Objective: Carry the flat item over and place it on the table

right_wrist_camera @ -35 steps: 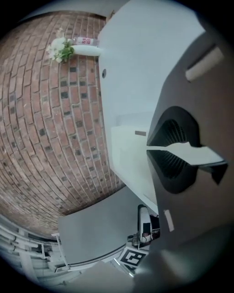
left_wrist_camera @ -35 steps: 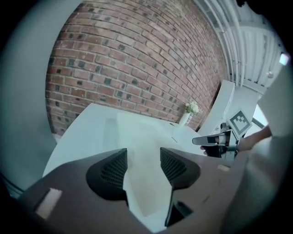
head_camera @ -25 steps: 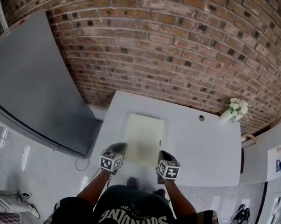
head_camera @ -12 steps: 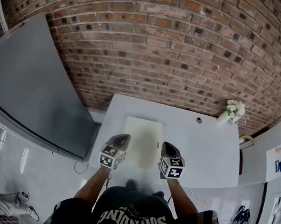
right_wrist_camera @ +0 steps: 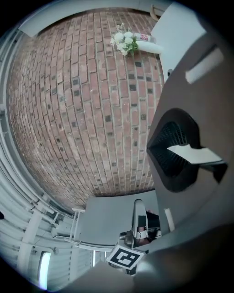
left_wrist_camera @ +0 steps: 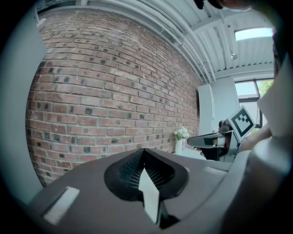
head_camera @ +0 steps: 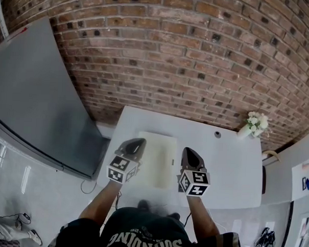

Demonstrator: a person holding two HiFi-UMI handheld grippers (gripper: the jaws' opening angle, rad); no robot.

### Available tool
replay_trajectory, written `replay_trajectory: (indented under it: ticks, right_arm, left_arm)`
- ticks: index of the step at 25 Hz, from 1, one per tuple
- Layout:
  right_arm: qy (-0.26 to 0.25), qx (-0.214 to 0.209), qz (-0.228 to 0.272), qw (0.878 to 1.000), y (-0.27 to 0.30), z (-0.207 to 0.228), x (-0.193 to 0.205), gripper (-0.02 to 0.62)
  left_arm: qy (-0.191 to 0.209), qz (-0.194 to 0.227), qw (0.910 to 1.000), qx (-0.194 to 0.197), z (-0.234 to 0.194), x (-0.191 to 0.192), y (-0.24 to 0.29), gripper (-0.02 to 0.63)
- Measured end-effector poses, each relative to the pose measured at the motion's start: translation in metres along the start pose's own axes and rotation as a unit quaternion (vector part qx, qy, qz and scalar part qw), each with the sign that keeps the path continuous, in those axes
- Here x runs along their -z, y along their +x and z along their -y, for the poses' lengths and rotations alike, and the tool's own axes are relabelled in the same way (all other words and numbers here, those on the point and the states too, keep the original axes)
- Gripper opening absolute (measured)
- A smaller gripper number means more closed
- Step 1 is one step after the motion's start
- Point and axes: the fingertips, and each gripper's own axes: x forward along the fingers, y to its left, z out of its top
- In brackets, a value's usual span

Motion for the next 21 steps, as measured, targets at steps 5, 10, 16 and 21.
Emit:
replay_trajectory:
  ticks: [5, 10, 16, 21]
  right_arm:
    - [0.000, -0.005, -0.001, 1.000, 0.000, -0.006, 0.003, -0.002]
    - [-0.003, -0.014, -0.010, 1.000, 0.003, -0.011, 0.012, 0.000]
    - [-0.001, -0.017, -0.016, 1.000, 0.006, -0.013, 0.016, -0.002]
    - [0.003, -0.018, -0.016, 1.000, 0.010, -0.013, 0.018, -0.002]
  left_arm:
    - [-0.004, -0.001, 1.0000, -0.002, -0.003, 0.005, 0.000, 0.009]
    - [-0.007, -0.005, 1.0000, -0.004, -0.004, 0.008, -0.001, 0.009]
    - [-0.012, -0.010, 0.9999, -0.006, -0.008, 0.013, 0.000, 0.009]
    - [-0.018, -0.013, 0.9997, -0.012, -0.015, 0.020, 0.001, 0.009]
